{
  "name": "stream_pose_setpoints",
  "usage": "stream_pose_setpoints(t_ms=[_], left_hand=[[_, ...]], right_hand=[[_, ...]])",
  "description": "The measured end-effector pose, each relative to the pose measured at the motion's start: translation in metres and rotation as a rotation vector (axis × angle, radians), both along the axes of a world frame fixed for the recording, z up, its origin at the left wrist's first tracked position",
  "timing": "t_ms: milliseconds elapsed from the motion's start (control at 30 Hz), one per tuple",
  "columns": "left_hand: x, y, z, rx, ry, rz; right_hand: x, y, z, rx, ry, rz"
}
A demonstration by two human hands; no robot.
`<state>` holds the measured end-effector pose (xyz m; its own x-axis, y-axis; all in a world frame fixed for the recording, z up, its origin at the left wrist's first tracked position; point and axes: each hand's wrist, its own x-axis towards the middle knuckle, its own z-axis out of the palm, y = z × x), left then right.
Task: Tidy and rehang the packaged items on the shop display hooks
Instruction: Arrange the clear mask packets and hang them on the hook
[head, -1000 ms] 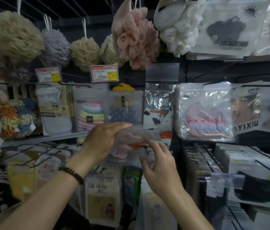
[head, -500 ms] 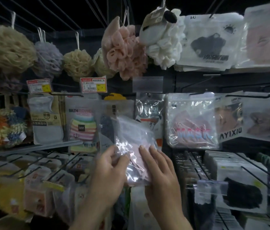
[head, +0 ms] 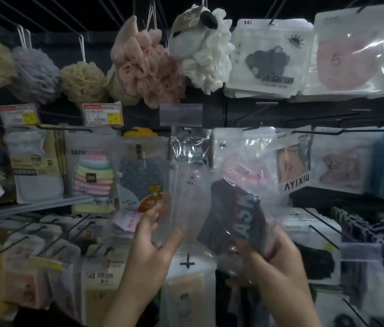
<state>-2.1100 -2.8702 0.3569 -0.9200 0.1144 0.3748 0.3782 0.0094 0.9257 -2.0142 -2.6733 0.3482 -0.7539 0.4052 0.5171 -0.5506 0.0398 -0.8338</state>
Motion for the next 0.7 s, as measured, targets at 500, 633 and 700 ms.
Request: stream_pose_setpoints(t_ms=[500, 633, 700], left_hand=[[0.019, 0.042, -0.025, 0.261, -0.126, -0.314], [0.023, 0.051, -0.023, 0.277, -0.091, -0.261], [0.024, 0.052, -0.023, 0.290, -0.071, -0.192]], right_hand=[[0.029, 0.040, -0.007, -0.088, -0.046, -0.142], [0.031, 0.039, -0.009, -0.065, -0.027, -0.149], [0.029, 0.041, -0.013, -0.030, -0.035, -0.160]])
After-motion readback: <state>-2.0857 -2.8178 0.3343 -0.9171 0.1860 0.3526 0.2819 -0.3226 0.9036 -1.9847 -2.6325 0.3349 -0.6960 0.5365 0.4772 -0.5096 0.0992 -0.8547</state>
